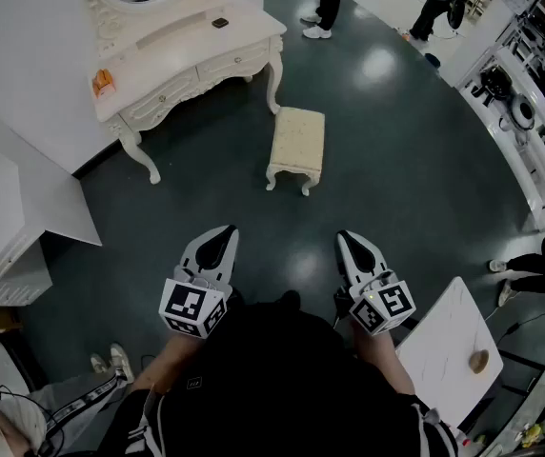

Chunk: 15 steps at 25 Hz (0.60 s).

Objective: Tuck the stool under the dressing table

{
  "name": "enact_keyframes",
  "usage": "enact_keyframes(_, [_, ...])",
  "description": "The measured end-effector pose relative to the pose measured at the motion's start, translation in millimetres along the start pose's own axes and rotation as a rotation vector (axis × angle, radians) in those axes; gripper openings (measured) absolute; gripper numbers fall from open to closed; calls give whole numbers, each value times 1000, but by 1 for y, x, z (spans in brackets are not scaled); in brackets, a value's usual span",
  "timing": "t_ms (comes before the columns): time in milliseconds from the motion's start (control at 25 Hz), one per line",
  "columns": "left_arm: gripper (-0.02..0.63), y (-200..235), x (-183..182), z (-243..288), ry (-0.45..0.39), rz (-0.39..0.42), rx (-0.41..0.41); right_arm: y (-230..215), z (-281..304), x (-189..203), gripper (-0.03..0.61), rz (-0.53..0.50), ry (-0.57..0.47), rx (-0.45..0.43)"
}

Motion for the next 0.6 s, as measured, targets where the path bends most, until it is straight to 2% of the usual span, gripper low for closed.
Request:
enact_keyframes(280, [8,-10,0,10,16,-1,17,-9,-8,0,18,6,-3,3])
enact_keyframes(600, [6,-40,-5,40,26,15,51,-25,-30,-9,18,-52,-47,10])
Point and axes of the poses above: the fingertips, and each gripper's own axes: z forward along the fingers, y to its left, x out of its underside, the point moved 2 cm from there along -z, backward along the fingers, and after that the axes turned 8 degrees about y, right-handed, at the moved point
